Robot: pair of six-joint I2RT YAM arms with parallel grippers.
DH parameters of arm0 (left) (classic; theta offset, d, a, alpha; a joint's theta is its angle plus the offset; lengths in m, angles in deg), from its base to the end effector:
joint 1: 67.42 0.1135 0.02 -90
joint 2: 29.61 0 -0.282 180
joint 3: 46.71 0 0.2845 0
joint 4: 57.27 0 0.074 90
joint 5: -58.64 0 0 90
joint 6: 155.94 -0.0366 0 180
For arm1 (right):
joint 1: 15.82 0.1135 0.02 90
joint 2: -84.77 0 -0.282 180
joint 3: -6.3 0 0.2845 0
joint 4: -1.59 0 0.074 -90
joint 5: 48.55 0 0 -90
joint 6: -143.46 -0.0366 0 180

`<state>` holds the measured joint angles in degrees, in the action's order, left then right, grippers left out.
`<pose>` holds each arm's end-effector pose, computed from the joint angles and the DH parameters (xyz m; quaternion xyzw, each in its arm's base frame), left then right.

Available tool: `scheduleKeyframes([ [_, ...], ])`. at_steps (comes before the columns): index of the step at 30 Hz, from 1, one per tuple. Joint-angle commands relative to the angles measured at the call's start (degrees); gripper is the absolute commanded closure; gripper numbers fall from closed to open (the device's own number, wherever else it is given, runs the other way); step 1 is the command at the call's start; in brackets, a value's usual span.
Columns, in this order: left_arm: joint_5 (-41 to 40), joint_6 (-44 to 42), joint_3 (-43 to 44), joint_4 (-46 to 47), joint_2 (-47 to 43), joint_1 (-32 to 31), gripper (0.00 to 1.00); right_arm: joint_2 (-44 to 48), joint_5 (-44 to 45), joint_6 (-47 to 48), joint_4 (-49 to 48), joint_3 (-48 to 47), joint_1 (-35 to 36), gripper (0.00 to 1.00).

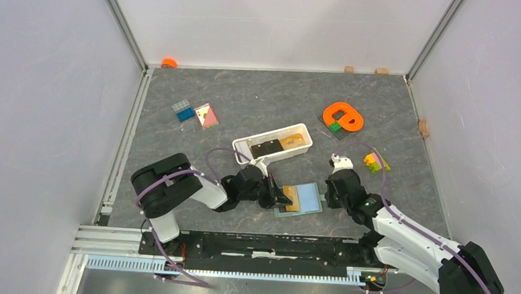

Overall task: Put the credit cards into the card holder
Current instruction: Insert the credit card into the card holder.

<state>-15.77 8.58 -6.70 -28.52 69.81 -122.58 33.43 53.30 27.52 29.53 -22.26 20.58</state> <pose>0.1661 -0.2559 0.0911 -0.0786 0.8599 -0.4940 0.1018 0.1459 0.0982 0.1385 -0.0508 0.9361 0.0898 0.3364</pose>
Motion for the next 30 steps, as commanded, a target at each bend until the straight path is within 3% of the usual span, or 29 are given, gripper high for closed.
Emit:
scheduleKeyframes([
  [1,0.62,-1.13,1.16,0.22,2.27,-0.21,0.98,-0.42,1.16,-0.58,2.36,-0.60,0.51,1.00],
  [30,-0.29,2.92,-1.39,4.45,5.88,-1.31,0.98,-0.52,1.84,-0.67,3.05,-1.20,0.60,1.00],
])
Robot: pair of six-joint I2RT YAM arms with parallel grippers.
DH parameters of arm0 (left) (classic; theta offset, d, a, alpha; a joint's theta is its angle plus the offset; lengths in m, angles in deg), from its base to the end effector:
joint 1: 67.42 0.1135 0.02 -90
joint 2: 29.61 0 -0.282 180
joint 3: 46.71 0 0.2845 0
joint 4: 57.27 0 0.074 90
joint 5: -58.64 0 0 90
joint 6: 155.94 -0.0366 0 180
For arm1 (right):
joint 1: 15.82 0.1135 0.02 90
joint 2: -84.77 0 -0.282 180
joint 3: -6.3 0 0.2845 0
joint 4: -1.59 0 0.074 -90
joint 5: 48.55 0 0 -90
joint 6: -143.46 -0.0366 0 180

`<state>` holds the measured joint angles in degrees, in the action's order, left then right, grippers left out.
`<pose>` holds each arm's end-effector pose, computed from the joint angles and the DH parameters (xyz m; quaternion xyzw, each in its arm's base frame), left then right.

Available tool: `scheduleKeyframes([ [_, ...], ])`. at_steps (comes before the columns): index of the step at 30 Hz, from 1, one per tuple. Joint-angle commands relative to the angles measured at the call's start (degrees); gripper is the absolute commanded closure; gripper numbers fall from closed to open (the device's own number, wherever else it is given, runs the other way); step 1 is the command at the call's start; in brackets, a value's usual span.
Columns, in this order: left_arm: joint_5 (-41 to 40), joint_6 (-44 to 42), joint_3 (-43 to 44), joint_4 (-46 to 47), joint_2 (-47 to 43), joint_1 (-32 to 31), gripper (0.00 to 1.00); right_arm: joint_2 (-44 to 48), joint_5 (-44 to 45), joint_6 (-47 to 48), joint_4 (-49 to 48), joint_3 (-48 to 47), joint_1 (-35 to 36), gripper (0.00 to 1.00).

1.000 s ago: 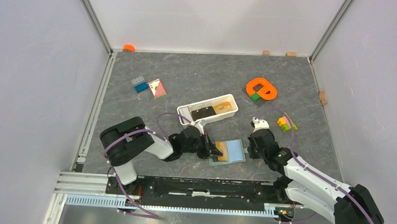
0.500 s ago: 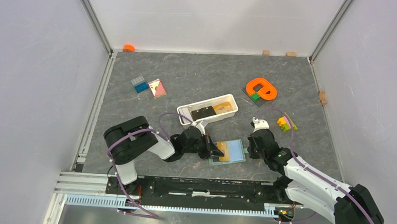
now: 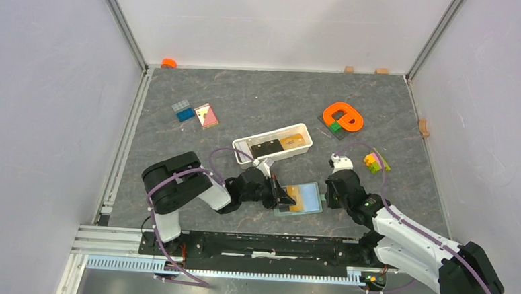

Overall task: Put the credit cards into the card holder
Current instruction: Insert the credit card into the card holder.

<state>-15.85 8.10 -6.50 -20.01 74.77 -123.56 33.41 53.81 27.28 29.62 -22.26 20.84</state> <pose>0.1654 -0.2641 0.0811 -0.0616 0.8451 -0.5186 0.1140 0.1455 0.0985 0.1384 -0.0496 0.9361 0.0872 0.3373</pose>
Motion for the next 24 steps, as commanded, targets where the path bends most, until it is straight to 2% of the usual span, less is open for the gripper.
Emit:
scheduleKeyframes([
  [1,-0.02,3.39,-1.39,-4.03,1.06,-0.36,0.98,-0.47,1.32,-0.43,3.09,-1.28,0.34,1.00],
  [9,1.14,4.53,-0.62,-2.34,3.41,-0.72,0.95,-0.56,1.42,-0.34,3.18,-1.47,0.42,1.00],
  [15,1.20,4.63,-0.20,-4.20,3.52,-0.73,0.82,-0.55,1.50,-0.24,3.15,-1.66,0.48,1.00],
  [20,0.31,2.01,1.00,-9.59,1.27,-0.73,0.75,-0.73,1.87,-0.25,3.22,-1.68,0.51,1.00],
  [24,-0.95,-2.08,3.68,-18.30,-1.61,-0.73,0.66,-0.53,2.07,-0.25,3.42,-1.68,0.52,1.00],
])
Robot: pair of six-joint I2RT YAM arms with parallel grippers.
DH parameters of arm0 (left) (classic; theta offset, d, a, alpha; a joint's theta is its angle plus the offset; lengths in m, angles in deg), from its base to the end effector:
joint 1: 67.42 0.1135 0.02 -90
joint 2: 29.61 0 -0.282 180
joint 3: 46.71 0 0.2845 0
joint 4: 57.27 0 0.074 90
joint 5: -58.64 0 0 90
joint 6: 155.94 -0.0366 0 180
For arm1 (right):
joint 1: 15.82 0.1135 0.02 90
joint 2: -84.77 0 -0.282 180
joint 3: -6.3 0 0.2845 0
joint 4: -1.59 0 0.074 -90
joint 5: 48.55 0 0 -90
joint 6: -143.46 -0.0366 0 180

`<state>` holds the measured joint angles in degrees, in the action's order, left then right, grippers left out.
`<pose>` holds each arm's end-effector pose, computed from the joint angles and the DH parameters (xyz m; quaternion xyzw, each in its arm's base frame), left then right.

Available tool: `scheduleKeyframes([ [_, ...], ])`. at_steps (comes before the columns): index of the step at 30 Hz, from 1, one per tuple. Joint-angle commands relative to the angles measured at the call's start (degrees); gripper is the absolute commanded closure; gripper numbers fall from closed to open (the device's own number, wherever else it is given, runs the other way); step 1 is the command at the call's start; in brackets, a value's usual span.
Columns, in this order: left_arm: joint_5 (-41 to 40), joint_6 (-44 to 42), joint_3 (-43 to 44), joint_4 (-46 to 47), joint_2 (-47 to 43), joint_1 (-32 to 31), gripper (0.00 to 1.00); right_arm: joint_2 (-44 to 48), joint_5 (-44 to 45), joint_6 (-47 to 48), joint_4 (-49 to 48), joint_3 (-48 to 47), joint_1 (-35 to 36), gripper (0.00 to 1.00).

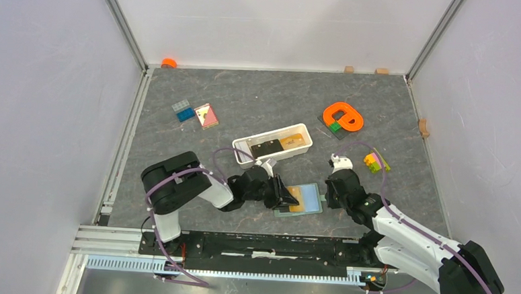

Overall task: Put the credit cards into the card holder
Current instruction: Insert the credit card into the card holder.

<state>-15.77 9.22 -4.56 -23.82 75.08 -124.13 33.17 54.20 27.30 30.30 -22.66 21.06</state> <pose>0.1664 -0.2714 0.0807 -0.0691 0.8540 -0.5062 0.0980 0.1456 0.0991 0.1393 -0.0510 0.9372 0.0826 0.3351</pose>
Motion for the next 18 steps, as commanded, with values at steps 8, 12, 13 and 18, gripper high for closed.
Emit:
scheduleKeyframes([
  [8,-5.45,-9.57,5.15,-30.05,-7.56,-0.20,0.53,0.49,2.28,-0.15,3.54,-1.63,0.29,1.00],
  [12,-7.67,-12.07,6.45,-36.01,-9.78,-0.40,0.47,0.66,2.38,-0.14,3.57,-1.60,0.29,1.00],
  [13,-8.15,-12.60,6.75,-37.22,-10.23,-0.50,0.46,0.62,2.36,-0.18,3.55,-1.64,0.34,1.00],
  [18,-11.42,-15.53,8.80,-43.49,-12.61,-1.79,0.43,0.43,2.37,-0.19,3.24,-1.68,0.29,1.00],
])
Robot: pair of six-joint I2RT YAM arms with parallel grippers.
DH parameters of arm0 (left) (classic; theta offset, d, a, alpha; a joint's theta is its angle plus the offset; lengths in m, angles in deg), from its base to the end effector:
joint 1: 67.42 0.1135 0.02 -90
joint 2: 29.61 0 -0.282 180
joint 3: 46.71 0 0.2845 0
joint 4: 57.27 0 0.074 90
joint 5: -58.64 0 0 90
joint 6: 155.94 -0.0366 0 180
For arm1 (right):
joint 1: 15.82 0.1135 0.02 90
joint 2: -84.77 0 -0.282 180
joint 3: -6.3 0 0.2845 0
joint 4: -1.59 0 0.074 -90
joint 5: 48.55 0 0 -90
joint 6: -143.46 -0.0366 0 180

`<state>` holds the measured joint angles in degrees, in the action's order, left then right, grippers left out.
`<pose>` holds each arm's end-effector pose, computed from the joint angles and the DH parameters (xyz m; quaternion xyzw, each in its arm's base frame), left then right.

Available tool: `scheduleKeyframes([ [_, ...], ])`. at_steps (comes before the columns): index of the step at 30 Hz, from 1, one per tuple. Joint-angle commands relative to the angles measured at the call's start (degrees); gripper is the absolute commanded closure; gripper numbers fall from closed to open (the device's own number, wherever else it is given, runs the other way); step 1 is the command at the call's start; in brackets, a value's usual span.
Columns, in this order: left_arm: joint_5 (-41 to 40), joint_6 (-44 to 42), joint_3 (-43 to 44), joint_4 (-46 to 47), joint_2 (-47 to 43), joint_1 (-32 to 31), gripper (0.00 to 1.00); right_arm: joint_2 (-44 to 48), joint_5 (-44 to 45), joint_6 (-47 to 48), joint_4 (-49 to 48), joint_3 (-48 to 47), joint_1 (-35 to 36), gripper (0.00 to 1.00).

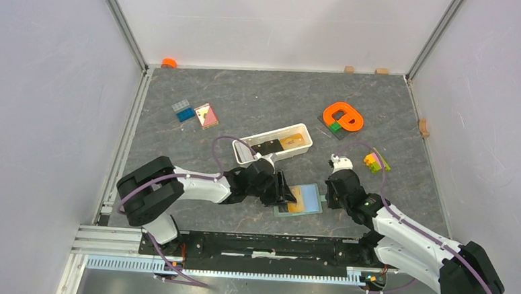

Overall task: Put the credit cards into the card holder
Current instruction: Insert the credit card into the card holder.

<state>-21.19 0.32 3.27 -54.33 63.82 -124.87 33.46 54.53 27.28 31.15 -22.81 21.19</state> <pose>0.1705 -0.2792 0.1279 -0.0325 0.9048 -0.4056 0.1257 0.1447 0.0987 0.1400 -0.0514 0.9380 0.0788 0.3336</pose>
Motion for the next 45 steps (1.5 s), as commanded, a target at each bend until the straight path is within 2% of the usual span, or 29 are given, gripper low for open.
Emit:
scheduleKeyframes([
  [1,-6.50,-7.17,1.42,-13.48,-1.44,-1.33,0.43,0.07,1.98,-0.17,2.32,-1.54,0.16,1.00],
  [27,-4.47,-12.38,18.01,-12.87,11.34,-4.05,0.46,0.63,1.87,-0.35,1.90,-0.36,0.25,1.00],
  [35,-5.12,-13.41,22.14,-11.77,12.13,-5.49,0.46,0.52,1.77,-0.32,1.73,-0.14,0.24,1.00],
  [45,-4.37,-13.60,21.09,-6.85,11.43,-6.26,0.46,0.74,1.76,-0.48,1.60,0.09,0.25,1.00],
])
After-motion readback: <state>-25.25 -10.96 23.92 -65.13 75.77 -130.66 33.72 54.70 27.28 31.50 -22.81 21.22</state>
